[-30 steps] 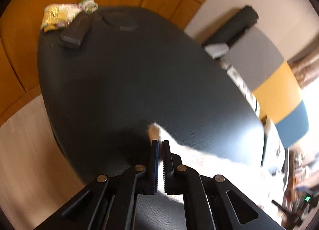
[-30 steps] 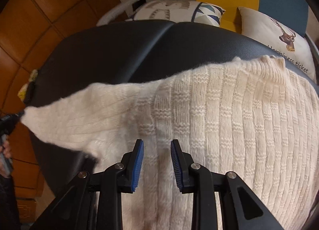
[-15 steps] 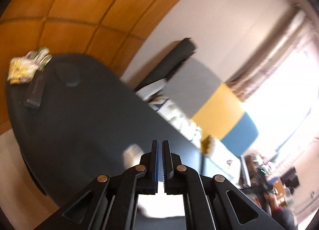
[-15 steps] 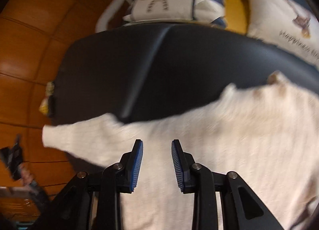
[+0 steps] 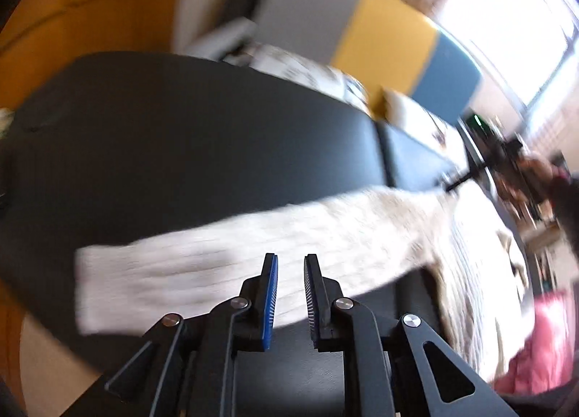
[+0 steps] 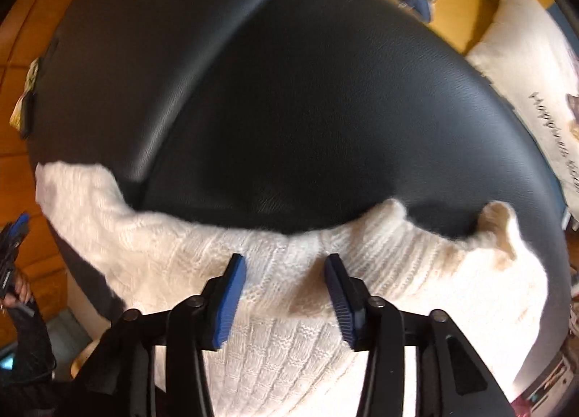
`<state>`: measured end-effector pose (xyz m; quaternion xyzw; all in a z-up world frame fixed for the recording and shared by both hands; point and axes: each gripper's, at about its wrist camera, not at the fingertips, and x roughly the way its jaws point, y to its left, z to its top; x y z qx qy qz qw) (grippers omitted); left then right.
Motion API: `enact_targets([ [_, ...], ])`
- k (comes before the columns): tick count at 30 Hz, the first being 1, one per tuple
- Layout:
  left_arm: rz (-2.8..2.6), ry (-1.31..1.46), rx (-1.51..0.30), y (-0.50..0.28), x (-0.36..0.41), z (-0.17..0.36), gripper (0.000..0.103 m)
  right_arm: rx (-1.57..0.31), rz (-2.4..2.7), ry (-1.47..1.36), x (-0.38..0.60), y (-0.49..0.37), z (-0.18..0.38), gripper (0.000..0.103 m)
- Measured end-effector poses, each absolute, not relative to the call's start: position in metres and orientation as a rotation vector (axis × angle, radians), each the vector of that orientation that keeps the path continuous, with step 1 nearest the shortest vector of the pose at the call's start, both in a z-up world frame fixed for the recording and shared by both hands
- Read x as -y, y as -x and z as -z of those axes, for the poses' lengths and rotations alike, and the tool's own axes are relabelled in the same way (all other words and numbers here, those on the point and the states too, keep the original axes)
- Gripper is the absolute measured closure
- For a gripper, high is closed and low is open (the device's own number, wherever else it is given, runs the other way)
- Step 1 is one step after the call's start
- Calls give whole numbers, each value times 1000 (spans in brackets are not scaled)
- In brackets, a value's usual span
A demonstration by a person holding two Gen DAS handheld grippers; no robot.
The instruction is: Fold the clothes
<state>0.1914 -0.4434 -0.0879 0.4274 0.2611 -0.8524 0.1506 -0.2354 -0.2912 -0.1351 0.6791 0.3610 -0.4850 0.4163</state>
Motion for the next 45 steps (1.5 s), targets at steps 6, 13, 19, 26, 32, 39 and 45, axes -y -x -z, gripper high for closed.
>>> enact_targets([
  [6, 2620, -1326, -681, -100, 418, 93, 64, -990, 1235, -1570, 282, 217, 139, 51],
  [13, 2715, -1477, -547, -7, 405, 101, 50, -1063, 1344, -1310, 249, 180, 125, 86],
  [19, 2758, -1725, -504, 54, 386, 137, 42, -1004, 1424, -1242, 225, 178, 119, 94],
  [26, 2789, -1683, -406, 52, 362, 139, 86, -902, 1555, -1111, 202, 175, 80, 97],
  [32, 2784, -1097, -61, 17, 342, 70, 84, -641, 1850, -913, 183, 171, 37, 99],
  [39, 2610, -1438, -124, 34, 356, 120, 79, -515, 1734, -1143, 188, 159, 94, 93],
  [45, 2517, -1288, -551, -40, 425, 111, 79, -378, 1691, -1159, 193, 145, 78, 81],
])
